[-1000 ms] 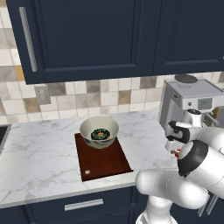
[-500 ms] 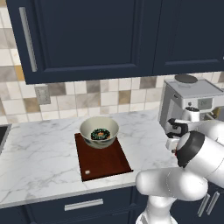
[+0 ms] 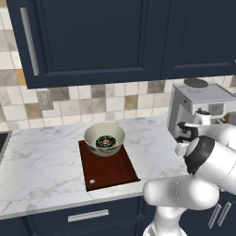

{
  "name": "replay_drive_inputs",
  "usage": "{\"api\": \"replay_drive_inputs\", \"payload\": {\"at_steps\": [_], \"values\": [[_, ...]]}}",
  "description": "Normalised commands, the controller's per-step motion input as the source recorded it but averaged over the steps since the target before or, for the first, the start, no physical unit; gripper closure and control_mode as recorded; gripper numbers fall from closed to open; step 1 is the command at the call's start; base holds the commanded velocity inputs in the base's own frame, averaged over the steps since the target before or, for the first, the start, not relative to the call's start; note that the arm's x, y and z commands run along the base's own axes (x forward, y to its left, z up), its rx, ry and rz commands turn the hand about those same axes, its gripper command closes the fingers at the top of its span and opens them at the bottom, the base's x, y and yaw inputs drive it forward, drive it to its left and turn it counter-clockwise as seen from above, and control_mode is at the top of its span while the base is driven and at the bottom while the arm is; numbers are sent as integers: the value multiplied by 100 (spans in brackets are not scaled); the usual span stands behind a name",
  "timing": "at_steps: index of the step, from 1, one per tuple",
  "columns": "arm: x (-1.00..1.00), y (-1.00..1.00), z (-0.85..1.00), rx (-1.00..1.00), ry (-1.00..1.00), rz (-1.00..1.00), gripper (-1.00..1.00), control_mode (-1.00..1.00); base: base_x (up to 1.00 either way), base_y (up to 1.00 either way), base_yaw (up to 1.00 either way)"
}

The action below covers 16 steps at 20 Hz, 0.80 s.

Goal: Place the bowl with donut and the cupcake onto the tray.

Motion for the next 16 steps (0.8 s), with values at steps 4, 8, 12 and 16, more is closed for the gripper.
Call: {"api": "replay_drive_inputs", "payload": {"at_steps": [4, 8, 12, 16], "values": [[-8, 0, 0, 0, 0, 0, 100, -100, 0, 0, 0], [-31, 2, 0, 0, -2, 0, 100, -100, 0, 0, 0], [-67, 25, 17, 0, -18, 1, 100, -100, 0, 0, 0], [-32, 68, 17, 0, -18, 0, 100, -100, 0, 0, 0]]}}
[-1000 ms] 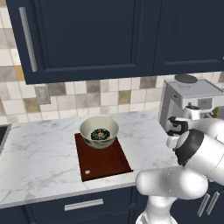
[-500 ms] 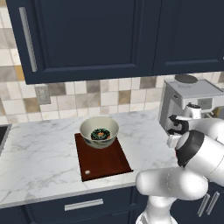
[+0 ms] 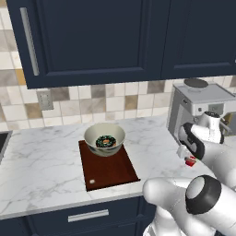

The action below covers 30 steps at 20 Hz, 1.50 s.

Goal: Place the bowl with donut and the cupcake onto the tray.

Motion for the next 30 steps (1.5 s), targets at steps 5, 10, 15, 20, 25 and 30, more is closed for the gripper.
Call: {"api": "replay_drive_inputs", "payload": {"at_steps": [5, 10, 15, 20, 25, 30], "values": [[0, 93, 7, -1, -7, 0, 100, -100, 0, 0, 0], [0, 81, 25, -3, -1, 0, 100, -100, 0, 0, 0], [27, 50, 31, -3, 4, 0, 100, -100, 0, 0, 0], [12, 46, 0, -2, 12, 0, 100, -100, 0, 0, 0], [23, 52, 0, 0, 6, 0, 100, -100, 0, 0, 0], [32, 57, -4, 0, 0, 0, 100, -100, 0, 0, 0]]}}
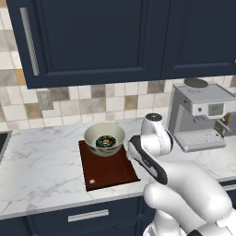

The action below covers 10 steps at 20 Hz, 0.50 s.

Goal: Place the bowl with donut and the cupcake onto the tray.

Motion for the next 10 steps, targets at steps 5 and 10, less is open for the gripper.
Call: {"api": "replay_drive_inputs", "payload": {"at_steps": [5, 10], "values": [[25, 53, -16, 0, 0, 0, 100, -100, 0, 0, 0], [0, 28, -21, 0, 0, 0, 100, -100, 0, 0, 0]]}}
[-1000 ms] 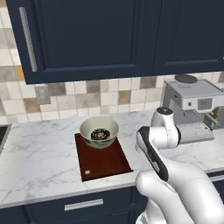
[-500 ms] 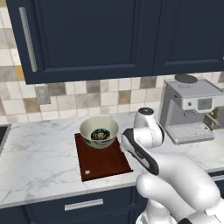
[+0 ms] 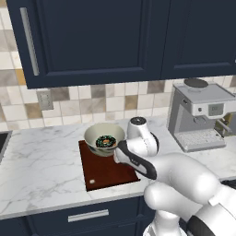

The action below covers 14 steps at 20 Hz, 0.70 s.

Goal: Place the bowl with donut and the cupcake onto the tray.

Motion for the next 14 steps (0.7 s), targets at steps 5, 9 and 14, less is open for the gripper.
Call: {"api": "replay_drive_inputs", "payload": {"at_steps": [5, 9, 14], "values": [[0, 33, -24, 0, 0, 0, 100, -100, 0, 0, 0], [0, 23, -21, 0, 0, 0, 100, -100, 0, 0, 0], [0, 6, -9, 0, 0, 0, 100, -100, 0, 0, 0]]}}
